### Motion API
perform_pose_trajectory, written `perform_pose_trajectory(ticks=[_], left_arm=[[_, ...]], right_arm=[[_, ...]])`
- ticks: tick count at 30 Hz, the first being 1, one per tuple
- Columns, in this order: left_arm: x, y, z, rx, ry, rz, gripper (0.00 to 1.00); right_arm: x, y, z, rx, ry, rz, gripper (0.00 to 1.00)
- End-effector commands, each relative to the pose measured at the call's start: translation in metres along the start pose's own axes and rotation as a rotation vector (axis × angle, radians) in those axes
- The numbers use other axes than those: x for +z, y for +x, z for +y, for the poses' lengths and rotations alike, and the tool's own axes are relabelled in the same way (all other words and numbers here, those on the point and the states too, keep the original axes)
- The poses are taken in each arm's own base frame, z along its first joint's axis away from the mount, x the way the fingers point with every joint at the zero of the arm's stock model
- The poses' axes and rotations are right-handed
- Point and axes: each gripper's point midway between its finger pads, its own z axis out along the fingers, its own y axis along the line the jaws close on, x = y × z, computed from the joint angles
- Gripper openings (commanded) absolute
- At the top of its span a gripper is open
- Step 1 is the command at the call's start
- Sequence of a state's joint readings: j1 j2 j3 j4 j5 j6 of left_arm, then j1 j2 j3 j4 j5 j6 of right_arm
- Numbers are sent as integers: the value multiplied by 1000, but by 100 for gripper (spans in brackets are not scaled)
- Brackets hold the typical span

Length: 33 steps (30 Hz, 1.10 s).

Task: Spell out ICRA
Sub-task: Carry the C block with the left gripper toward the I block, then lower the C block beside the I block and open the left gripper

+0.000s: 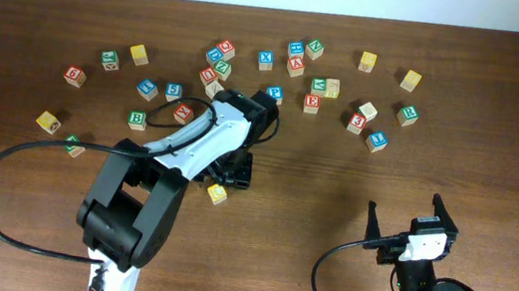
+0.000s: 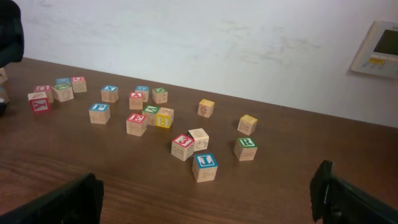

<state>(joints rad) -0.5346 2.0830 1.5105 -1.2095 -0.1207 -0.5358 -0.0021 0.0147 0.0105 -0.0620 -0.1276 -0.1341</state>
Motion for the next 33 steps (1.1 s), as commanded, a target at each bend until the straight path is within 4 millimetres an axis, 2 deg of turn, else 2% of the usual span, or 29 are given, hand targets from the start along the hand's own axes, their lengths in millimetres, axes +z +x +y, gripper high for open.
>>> perform_pose_trajectory(ticks=[1, 6, 9, 13, 16, 18, 21, 33], left_arm=[[-6, -15, -1, -13, 9, -80, 59], [-6, -13, -9, -9, 51, -68, 47], [-6, -14, -9, 13, 49, -70, 47], [-9, -31, -18, 78, 85, -143, 48], [-12, -39, -30, 93, 142, -175, 40], [-13, -32, -44, 109, 223, -139, 29], [-15, -22, -55, 166, 287, -100, 26], [-10, 11, -40, 179, 217, 30, 21]], right_arm=[[0, 3, -3, 4, 13, 6, 98], [0, 3, -2, 4, 13, 6, 98], [0, 3, -3, 4, 13, 6, 98], [0, 3, -2, 4, 13, 6, 98], [0, 3, -2, 4, 13, 6, 98], [0, 3, -2, 4, 13, 6, 98], [0, 3, -3, 4, 13, 6, 98], [0, 3, -3, 4, 13, 6, 98]])
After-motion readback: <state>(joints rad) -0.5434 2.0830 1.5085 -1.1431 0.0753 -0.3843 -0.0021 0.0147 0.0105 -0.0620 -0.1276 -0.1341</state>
